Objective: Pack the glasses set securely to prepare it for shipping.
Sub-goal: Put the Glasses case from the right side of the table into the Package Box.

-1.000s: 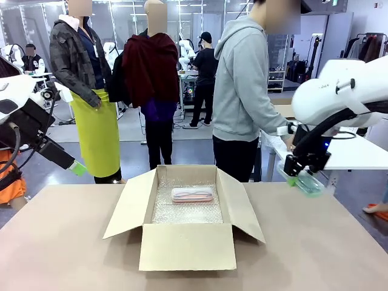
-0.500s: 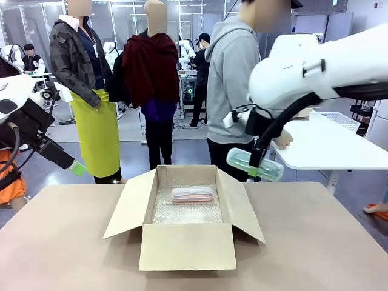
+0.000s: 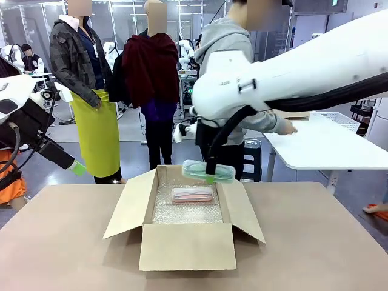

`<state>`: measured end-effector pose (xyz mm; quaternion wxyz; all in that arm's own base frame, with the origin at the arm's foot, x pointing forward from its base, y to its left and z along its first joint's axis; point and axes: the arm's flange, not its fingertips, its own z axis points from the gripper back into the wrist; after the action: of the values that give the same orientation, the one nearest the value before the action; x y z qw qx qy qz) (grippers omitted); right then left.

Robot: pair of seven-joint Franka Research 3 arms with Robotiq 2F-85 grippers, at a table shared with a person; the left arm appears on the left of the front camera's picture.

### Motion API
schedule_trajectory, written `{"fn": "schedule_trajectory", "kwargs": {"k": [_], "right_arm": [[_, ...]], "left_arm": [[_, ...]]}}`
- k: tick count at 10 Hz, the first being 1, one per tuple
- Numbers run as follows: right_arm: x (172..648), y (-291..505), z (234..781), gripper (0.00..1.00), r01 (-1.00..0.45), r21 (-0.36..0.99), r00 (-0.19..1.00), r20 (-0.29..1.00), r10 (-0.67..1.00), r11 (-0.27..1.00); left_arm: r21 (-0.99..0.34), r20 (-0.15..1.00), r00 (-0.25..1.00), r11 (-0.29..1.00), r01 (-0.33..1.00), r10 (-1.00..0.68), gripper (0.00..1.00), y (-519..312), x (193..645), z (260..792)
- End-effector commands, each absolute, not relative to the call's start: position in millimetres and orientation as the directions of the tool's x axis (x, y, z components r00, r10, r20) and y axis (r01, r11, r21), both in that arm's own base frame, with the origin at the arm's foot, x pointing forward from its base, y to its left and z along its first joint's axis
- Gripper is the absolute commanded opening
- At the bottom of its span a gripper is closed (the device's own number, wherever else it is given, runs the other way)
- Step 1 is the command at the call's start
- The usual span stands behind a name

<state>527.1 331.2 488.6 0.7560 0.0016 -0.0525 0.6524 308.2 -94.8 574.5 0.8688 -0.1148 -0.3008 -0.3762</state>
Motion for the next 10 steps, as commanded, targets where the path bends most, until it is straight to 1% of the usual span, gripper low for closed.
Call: {"fn": "schedule_trajectory", "kwargs": {"k": [1,2,3,4,6,8,10], "right_arm": [[549,354,473,0.64,-0.994,-0.072,0.083,0.018,0.996,0.084],[556,364,457,0.64,-0.996,-0.045,0.078,0.001,0.997,0.078],[562,375,439,0.64,-0.998,-0.021,0.067,0.017,0.998,0.067],[565,381,426,0.64,-0.998,-0.014,0.054,-0.011,0.998,0.054],[567,393,393,0.64,-1.0,-0.007,0.027,-0.022,0.999,0.027],[574,400,363,0.64,-0.999,0.034,0.038,-0.033,0.999,0.039],[573,404,343,0.64,-0.999,0.035,0.028,-0.05,0.998,0.03]], "left_arm": [[0.032,0.624,0.519,0.683,0.73,-0.584,1.0,-93,308,574],[0.032,0.624,0.519,0.683,0.73,-0.584,1.0,-93,308,574],[0.032,0.624,0.519,0.683,0.73,-0.584,1.0,-93,308,574],[0.032,0.624,0.519,0.683,0.73,-0.584,1.0,-93,308,574],[0.032,0.624,0.519,0.683,0.73,-0.584,1.0,-93,308,574],[0.032,0.624,0.519,0.683,0.73,-0.584,1.0,-93,308,574],[0.032,0.624,0.519,0.683,0.73,-0.584,1.0,-93,308,574]]}}
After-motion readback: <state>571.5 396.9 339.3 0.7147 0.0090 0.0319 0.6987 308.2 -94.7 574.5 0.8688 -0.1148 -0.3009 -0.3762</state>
